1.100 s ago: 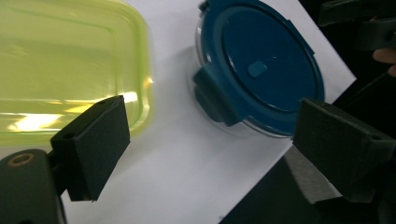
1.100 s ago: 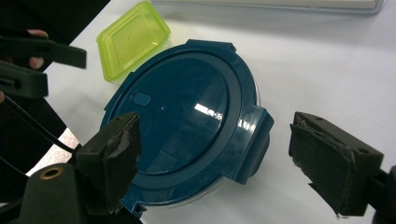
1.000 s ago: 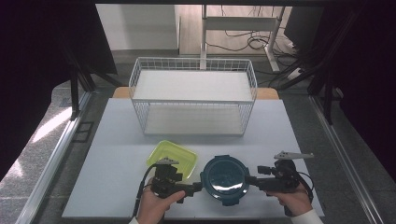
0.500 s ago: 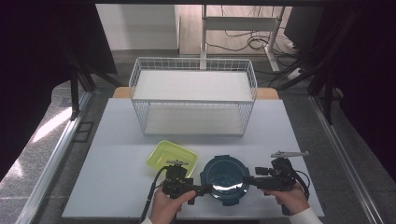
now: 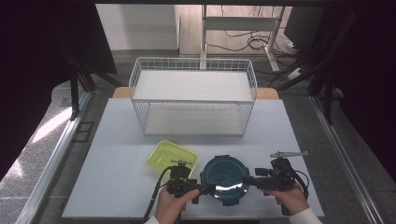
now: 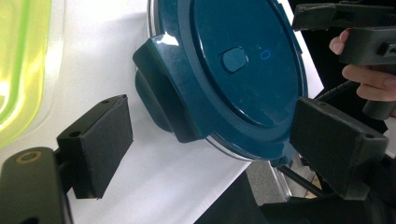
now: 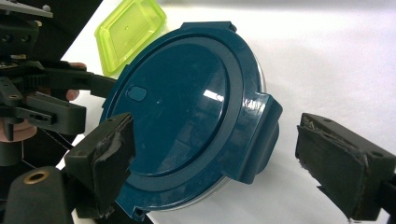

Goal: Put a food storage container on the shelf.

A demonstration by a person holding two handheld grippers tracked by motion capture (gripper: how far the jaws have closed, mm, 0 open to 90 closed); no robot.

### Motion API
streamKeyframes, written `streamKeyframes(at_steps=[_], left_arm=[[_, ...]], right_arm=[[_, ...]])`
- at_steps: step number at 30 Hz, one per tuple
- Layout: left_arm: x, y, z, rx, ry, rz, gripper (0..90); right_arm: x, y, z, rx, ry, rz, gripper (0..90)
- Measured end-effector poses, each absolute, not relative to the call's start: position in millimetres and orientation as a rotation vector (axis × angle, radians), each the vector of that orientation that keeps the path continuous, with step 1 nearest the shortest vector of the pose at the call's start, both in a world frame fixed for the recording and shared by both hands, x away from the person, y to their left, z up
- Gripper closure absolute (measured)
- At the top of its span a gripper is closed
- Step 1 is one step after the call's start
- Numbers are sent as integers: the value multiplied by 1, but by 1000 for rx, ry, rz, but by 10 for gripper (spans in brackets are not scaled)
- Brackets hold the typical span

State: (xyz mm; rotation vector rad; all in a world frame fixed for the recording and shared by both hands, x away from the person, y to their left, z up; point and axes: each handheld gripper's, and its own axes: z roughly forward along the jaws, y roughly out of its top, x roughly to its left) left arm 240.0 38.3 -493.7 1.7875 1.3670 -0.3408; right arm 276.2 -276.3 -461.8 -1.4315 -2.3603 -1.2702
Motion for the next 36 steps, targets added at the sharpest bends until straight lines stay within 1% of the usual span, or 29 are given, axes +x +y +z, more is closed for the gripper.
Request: streamKeyframes(at_steps=[17, 29, 36], left_arm=[[249, 31, -502, 1743, 1382, -381, 143], [252, 28, -505, 1750, 1387, -376, 138], [253, 27, -506, 1745, 1382, -386, 138]], right_arm=[[281, -275, -469, -1427, -2332, -1245, 115], [289, -269, -487, -1403, -2244, -1178, 100], [293, -265, -496, -1407, -2196, -1142, 110]])
